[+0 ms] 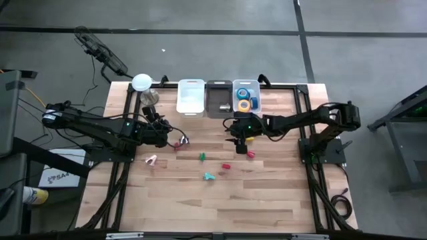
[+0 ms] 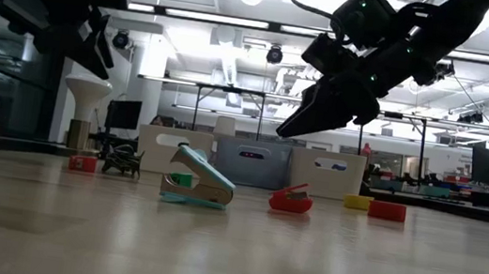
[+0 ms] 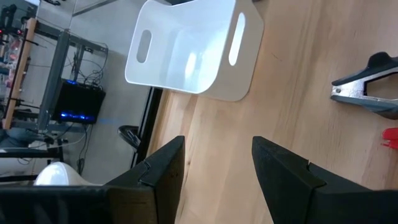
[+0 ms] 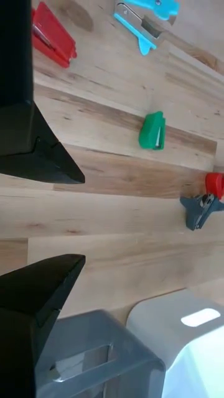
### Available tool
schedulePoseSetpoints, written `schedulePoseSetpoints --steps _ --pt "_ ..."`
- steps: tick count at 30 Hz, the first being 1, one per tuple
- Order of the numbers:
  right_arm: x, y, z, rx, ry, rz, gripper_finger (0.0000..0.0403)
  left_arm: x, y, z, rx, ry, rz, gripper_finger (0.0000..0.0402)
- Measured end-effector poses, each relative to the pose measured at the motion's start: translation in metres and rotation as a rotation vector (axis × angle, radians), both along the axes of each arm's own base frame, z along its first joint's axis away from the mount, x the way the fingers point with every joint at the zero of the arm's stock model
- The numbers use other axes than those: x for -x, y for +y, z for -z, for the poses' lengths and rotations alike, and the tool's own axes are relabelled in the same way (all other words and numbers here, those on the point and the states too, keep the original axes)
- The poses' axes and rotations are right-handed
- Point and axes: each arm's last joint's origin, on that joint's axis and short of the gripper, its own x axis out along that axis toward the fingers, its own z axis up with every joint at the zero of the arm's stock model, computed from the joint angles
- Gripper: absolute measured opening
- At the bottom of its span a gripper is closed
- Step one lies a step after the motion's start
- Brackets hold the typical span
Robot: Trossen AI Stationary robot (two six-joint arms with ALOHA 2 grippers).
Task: Pick and place Stapler, Stapler remover, tape
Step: Put the purple staple remover into the black bin
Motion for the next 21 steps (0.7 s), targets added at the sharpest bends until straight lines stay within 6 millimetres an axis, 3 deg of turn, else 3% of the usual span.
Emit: schedulePoseSetpoints --steps 12,21 --pt "-0.002 0.013 -0.001 -0.037 -0.015 -0.042 0.0191 0.0 0.0 0.0 0.001 -0.005 0.0 0.0183" --pt "-0.007 0.041 -0.006 -0.038 -0.07 -0.09 0.0245 -0.001 0.0 0.0 0.02 -0.002 0.009 0.0183"
